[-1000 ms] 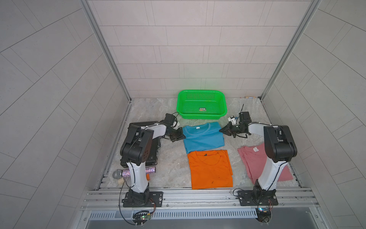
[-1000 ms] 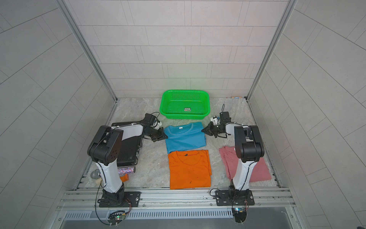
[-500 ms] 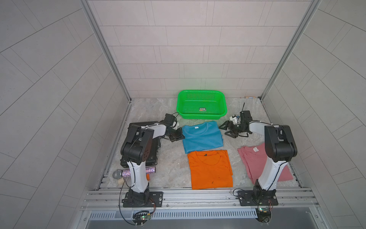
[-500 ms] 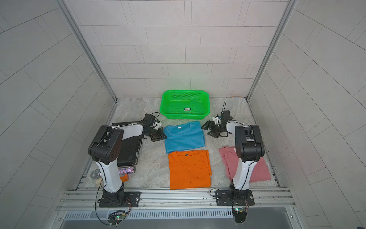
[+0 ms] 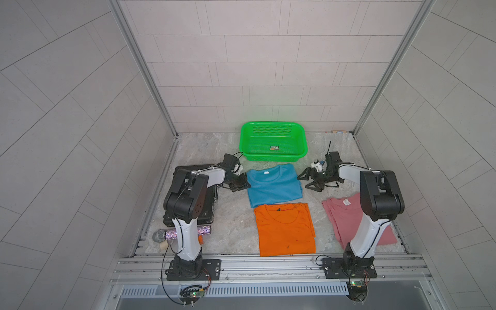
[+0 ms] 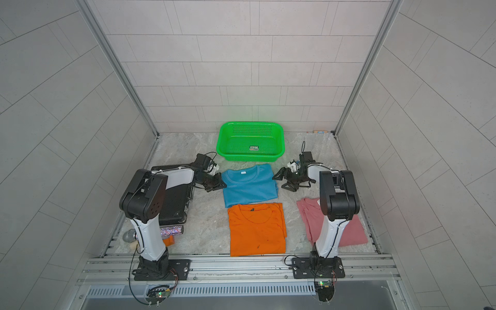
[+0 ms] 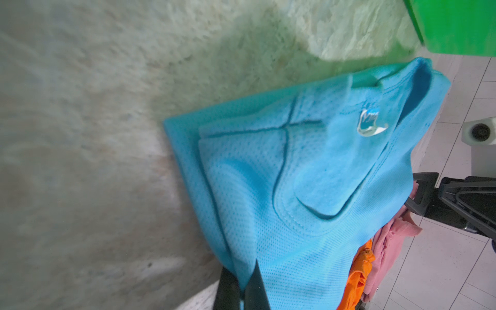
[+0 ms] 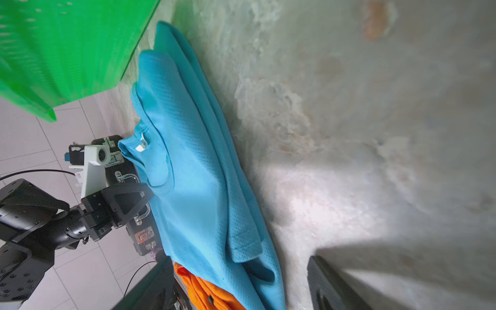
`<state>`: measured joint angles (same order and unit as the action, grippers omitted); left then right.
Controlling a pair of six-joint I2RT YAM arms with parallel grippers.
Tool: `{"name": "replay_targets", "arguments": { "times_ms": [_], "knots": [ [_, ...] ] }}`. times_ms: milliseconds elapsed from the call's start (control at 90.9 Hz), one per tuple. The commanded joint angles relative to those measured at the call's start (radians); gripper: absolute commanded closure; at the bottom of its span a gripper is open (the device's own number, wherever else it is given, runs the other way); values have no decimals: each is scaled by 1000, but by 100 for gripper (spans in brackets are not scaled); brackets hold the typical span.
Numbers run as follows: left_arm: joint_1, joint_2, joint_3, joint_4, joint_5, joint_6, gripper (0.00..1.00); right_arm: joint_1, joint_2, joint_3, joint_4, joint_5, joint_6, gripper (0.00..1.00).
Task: Put the folded t-shirts into the basket
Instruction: Pick up the T-shirt from the center of the board.
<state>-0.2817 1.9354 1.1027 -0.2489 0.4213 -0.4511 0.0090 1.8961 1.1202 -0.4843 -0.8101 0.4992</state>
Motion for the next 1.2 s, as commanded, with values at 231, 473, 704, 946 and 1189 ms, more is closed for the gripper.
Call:
{"name": "replay_targets", "arguments": {
  "times_ms": [231, 473, 704, 946, 1189],
  "knots": [
    [2, 38, 2, -37, -36, 24, 100, 5, 204, 83, -6, -83, -65, 22],
    [2, 40, 1, -35, -33, 24, 100, 12, 244, 62, 46, -114, -67, 29],
    [2, 42, 2, -33, -36, 25, 100, 22, 265, 58, 78, -128, -67, 40],
    [3, 44, 4, -38, -42, 35, 100, 22, 261, 56, 97, -132, -73, 68],
    [2, 40, 5, -41, -35, 43, 100, 28, 211, 31, 165, -160, -53, 100]
  ]
}}
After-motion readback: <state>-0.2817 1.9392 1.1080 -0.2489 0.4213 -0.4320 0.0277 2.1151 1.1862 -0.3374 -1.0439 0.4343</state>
